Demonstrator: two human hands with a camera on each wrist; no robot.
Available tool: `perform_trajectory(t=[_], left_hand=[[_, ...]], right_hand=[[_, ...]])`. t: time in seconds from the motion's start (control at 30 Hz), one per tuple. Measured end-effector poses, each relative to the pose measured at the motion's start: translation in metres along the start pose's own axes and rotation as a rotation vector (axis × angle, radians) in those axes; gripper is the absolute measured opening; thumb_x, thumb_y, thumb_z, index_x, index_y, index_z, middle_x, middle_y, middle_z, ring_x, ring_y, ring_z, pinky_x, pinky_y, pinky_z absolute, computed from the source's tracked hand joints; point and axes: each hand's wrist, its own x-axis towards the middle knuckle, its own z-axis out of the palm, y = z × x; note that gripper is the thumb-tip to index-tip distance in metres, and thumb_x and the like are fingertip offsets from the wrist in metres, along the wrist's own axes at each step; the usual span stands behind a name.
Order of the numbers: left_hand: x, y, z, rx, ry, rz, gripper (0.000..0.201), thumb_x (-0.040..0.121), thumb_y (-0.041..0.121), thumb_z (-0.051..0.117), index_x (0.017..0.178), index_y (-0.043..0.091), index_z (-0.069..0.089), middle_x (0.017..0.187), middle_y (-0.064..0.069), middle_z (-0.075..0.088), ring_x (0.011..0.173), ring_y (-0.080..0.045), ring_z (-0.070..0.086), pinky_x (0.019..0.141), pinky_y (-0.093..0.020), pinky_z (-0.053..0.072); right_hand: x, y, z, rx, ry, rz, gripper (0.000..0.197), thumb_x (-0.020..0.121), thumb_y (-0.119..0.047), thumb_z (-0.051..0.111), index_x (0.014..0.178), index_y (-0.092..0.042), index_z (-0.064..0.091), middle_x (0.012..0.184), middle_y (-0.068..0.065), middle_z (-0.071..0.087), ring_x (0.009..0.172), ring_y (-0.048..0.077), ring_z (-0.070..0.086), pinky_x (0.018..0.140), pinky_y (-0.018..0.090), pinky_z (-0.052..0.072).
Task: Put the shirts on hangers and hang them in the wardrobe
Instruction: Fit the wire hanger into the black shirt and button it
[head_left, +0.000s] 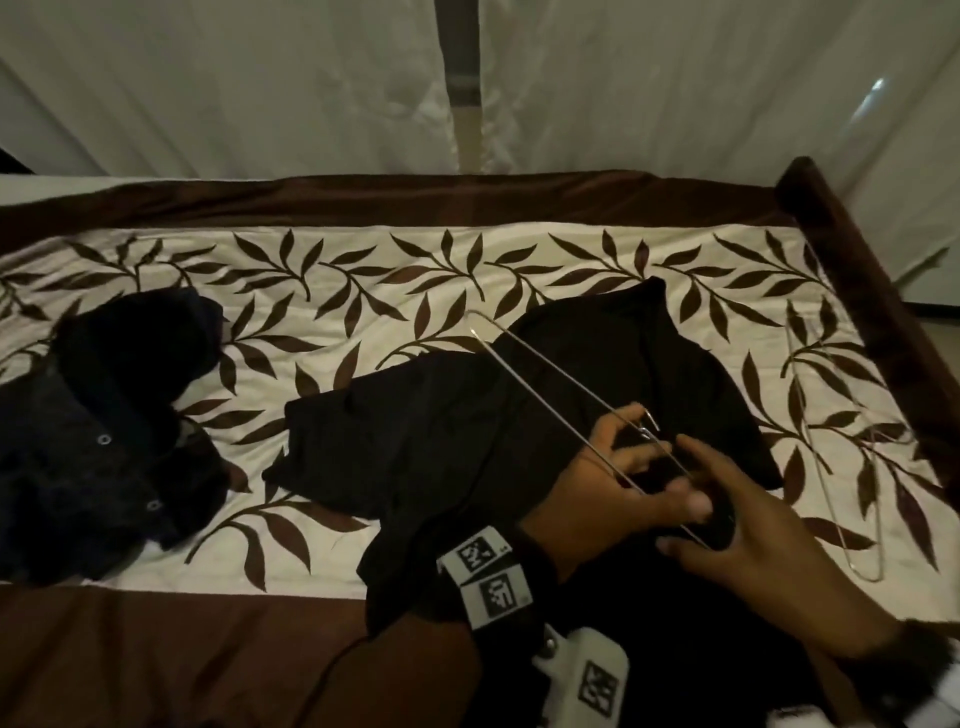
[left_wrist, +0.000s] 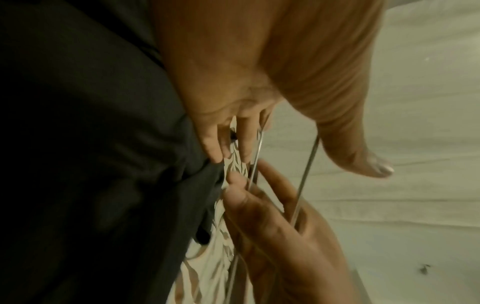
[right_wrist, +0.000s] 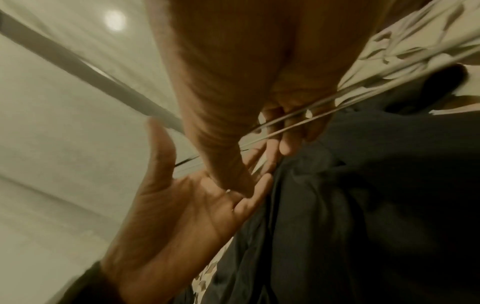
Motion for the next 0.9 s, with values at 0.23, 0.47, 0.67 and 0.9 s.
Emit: perform_trajectory(t=[0.23, 0.47, 0.67, 0.9], left_hand=[[0.046, -0.006, -0.130, 0.888, 0.629, 0.011, 0.053, 0.091, 0.028, 0.067, 0.141, 0.023, 0.050, 0.135, -0.008, 0.056, 0.125, -0.024, 0.054, 0.108, -0.041, 0.045], [0.088, -0.006, -0.188, 1.261, 0.545, -0.180, 0.059, 0.095, 0.043, 0.058, 0.146, 0.021, 0.040, 0.136, -0.013, 0.055, 0.123, -0.033, 0.054, 0.103, -0.047, 0.046], [0.078, -0.016, -0.169, 1.246, 0.488, -0.026, 0.060, 0.085, 0.050, 0.070, 0.134, 0.024, 0.047, 0.120, -0.004, 0.060, 0.110, -0.023, 0.059, 0.095, -0.046, 0.051], [0.051, 0.000, -0.172, 1.120, 0.722, 0.107, 0.029, 0.089, 0.039, 0.069, 0.111, 0.020, 0.065, 0.108, -0.001, 0.066, 0.099, -0.017, 0.060, 0.090, -0.038, 0.051]], right_hand=[[0.041, 0.079, -0.049, -0.466, 0.268, -0.046, 0.086, 0.061, -0.018, 0.094, 0.137, -0.017, 0.053, 0.096, 0.001, 0.059, 0.083, 0.022, 0.053, 0.072, 0.039, 0.045], [0.067, 0.093, -0.069, -0.619, 0.243, -0.112, 0.084, 0.070, -0.055, 0.067, 0.140, -0.012, 0.050, 0.101, 0.009, 0.059, 0.089, 0.030, 0.052, 0.076, 0.040, 0.040], [0.078, 0.109, -0.060, -0.648, 0.240, -0.174, 0.084, 0.070, -0.035, 0.085, 0.142, -0.011, 0.047, 0.103, 0.012, 0.061, 0.090, 0.033, 0.054, 0.077, 0.045, 0.044], [0.089, 0.103, -0.064, -0.720, 0.277, -0.197, 0.093, 0.059, -0.027, 0.094, 0.139, -0.006, 0.052, 0.101, 0.016, 0.062, 0.086, 0.035, 0.053, 0.076, 0.046, 0.045]])
